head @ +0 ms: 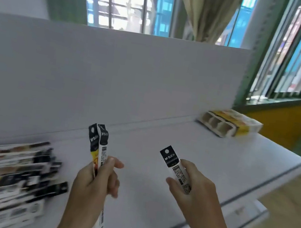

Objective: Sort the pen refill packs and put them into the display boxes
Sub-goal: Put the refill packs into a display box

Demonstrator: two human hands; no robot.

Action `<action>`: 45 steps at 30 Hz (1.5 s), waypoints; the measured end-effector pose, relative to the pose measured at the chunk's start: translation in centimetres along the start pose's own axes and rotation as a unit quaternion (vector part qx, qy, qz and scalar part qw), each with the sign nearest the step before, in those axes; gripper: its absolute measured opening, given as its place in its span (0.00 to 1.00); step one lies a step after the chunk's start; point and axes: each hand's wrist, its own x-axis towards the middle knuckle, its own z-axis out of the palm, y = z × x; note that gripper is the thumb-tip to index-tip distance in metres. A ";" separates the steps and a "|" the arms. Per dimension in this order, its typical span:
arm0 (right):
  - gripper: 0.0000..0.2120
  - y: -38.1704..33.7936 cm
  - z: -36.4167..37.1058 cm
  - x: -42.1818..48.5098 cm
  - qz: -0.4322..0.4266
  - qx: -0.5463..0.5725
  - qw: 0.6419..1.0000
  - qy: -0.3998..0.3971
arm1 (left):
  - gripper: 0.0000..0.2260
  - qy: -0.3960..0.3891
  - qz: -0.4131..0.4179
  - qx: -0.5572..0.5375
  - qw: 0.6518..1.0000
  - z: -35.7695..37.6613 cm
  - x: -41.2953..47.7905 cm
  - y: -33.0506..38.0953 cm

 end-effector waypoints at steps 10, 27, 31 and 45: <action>0.22 12.6 -13.2 -1.5 0.037 -0.085 0.993 0.079 | 0.17 -0.095 -0.006 0.071 0.993 18.2 -2.9 -2.2; 0.15 23.5 -19.4 12.2 0.068 -0.083 0.982 0.157 | 0.20 -0.115 -0.014 0.035 0.993 33.6 9.3 -4.3; 0.17 24.2 -19.5 15.9 0.043 -0.041 0.985 0.162 | 0.20 -0.092 -0.032 0.018 0.995 35.2 11.6 -4.7; 0.12 24.1 -15.5 29.8 -0.064 0.370 0.925 -0.047 | 0.20 0.175 -0.050 0.046 0.982 36.8 13.3 -6.2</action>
